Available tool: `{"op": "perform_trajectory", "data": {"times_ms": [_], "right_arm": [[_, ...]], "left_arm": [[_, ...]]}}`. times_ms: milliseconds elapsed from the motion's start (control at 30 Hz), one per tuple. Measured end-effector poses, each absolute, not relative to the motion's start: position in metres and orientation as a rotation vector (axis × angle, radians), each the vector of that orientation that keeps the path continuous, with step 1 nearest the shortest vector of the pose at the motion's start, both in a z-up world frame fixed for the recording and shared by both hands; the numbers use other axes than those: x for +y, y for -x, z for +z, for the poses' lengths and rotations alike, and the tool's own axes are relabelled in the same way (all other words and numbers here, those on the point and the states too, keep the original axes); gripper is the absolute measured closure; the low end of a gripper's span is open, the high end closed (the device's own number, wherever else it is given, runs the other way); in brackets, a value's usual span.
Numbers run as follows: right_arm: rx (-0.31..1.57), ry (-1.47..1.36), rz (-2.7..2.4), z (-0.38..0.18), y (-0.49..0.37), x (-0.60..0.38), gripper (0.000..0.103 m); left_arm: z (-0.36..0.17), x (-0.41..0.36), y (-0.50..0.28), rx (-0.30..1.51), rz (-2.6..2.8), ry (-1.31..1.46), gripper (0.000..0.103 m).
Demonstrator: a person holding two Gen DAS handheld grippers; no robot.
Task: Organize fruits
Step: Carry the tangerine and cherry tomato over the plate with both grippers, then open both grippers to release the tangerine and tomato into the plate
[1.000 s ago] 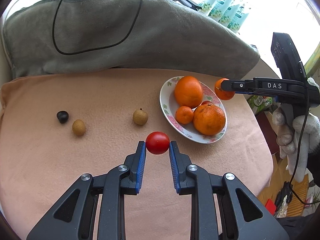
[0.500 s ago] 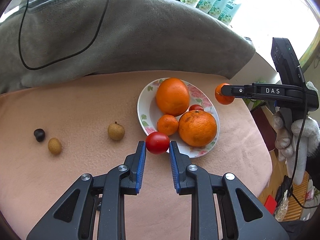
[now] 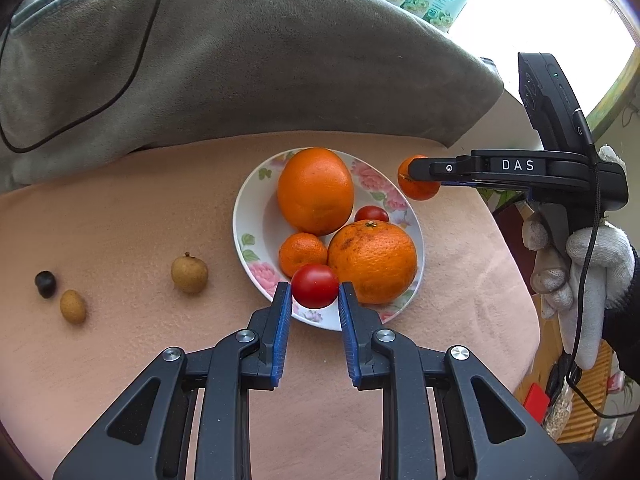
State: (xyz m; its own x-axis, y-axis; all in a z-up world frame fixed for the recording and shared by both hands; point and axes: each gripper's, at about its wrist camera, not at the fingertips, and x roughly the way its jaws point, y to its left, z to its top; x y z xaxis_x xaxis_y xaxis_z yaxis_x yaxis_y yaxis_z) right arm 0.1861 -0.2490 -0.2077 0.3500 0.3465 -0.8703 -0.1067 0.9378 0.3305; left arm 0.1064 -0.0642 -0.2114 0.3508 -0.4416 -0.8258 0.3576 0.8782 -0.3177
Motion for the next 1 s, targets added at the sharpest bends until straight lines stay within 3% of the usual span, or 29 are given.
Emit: {"op": "perform_trajectory", "data": {"times_ms": [700, 733, 833, 1000], "right_arm": [[1.197, -0.227, 0.311, -0.213, -0.193, -0.241, 0.066], [1.194, -0.226, 0.312, -0.212, -0.193, -0.241, 0.065], [1.18, -0.218, 0.308, -0.208, -0.193, -0.24, 0.046], [1.161, -0.194, 0.302, -0.201, -0.192, -0.238, 0.034]], "left_arm": [[-0.21, -0.071, -0.112, 1.11, -0.53, 0.092, 0.081], [-0.21, -0.071, -0.112, 1.111, -0.528, 0.093, 0.081], [-0.21, -0.072, -0.112, 1.112, -0.527, 0.089, 0.079], [-0.207, -0.074, -0.113, 1.104, -0.527, 0.084, 0.057]]}}
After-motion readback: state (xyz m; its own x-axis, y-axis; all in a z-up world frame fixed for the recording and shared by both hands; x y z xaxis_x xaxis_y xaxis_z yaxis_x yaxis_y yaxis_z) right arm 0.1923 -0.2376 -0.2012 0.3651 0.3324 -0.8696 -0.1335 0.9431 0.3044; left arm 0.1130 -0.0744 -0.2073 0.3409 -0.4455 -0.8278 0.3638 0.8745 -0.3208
